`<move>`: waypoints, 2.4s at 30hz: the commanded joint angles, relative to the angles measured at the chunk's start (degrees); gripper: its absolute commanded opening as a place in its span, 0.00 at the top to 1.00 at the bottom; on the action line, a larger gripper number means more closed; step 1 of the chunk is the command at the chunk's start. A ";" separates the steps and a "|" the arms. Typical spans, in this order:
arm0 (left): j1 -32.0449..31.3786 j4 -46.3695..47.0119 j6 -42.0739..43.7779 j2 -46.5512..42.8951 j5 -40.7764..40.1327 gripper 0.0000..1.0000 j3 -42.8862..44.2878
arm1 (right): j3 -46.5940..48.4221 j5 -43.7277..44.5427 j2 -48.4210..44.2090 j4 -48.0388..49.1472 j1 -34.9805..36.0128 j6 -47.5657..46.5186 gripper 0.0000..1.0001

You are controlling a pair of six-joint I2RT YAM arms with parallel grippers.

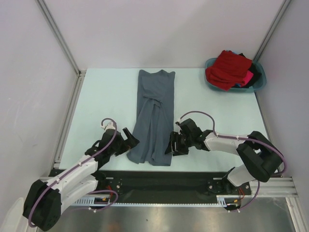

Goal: Fold and stack the t-shirts
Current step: Fold the tshirt

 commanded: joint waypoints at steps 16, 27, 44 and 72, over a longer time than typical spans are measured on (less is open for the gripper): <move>-10.13 -1.11 -7.77 0.40 2.29 0.92 -2.44 | 1.08 7.68 3.38 -2.40 7.26 4.23 0.95; -12.51 -12.19 -9.88 -8.12 2.29 1.00 1.87 | 5.21 19.99 -11.72 -24.62 8.23 3.53 1.00; -13.82 -20.97 -7.61 -11.99 -6.05 0.02 9.06 | 11.44 22.73 -17.11 -21.68 9.29 -1.12 0.37; -13.82 -29.86 -5.23 -20.43 -15.20 0.00 12.24 | 6.61 0.39 9.87 20.26 18.33 11.62 0.57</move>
